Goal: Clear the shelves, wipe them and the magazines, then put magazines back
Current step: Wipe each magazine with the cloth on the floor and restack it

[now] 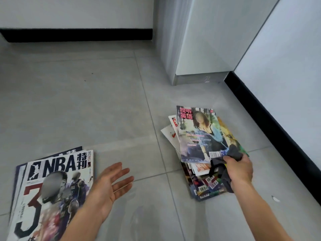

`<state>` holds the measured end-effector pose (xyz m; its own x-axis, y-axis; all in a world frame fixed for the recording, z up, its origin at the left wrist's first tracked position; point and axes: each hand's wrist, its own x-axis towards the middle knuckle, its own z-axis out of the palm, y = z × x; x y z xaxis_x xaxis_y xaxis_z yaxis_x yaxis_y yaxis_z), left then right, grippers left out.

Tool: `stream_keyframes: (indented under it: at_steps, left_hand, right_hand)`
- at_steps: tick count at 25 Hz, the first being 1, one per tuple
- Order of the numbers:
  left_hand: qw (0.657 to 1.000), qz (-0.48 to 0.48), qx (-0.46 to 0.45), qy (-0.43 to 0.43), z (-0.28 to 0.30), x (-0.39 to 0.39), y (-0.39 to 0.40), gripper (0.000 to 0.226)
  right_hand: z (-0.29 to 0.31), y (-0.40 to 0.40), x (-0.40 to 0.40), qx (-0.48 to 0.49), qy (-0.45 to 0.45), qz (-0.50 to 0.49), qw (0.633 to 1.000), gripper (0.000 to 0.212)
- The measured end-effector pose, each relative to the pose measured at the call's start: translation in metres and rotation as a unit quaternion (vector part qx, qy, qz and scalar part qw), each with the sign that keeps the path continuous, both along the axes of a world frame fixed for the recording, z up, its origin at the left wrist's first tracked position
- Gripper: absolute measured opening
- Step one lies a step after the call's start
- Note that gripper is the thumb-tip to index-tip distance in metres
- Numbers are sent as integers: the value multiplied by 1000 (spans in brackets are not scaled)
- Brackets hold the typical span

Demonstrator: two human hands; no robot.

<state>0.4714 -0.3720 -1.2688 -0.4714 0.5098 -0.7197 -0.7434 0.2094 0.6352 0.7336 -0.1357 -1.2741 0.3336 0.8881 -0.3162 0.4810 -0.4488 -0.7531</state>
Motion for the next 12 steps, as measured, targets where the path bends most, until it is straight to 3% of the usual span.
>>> stream_keyframes:
  at_steps: [1, 3, 6, 8, 10, 11, 12]
  left_hand:
    - [1000, -4, -15, 6, -4, 1, -1, 30]
    - [999, -9, -44, 21, -10, 3, -3, 24]
    - [994, 5, -86, 68, -16, 7, -6, 16]
    - [984, 27, -126, 120, -21, -1, -15, 19]
    - [966, 51, -187, 174, -27, -26, -39, 22]
    - [941, 41, -253, 220, -28, -41, -55, 22]
    - [889, -4, -356, 287, -31, -58, -77, 26]
  right_hand:
    - [3, -5, -1, 29, -86, 30, 995, 30]
    - [14, -24, -7, 135, -152, 82, 976, 43]
    - [25, -70, -32, 228, -64, 180, 955, 56]
    - [24, -106, -57, 155, 19, 253, 955, 56]
    - [15, -139, -83, 22, 96, 312, 945, 50]
    - [9, -152, -92, -54, 136, 330, 933, 45]
    - [3, -165, -103, -128, 168, 346, 914, 41]
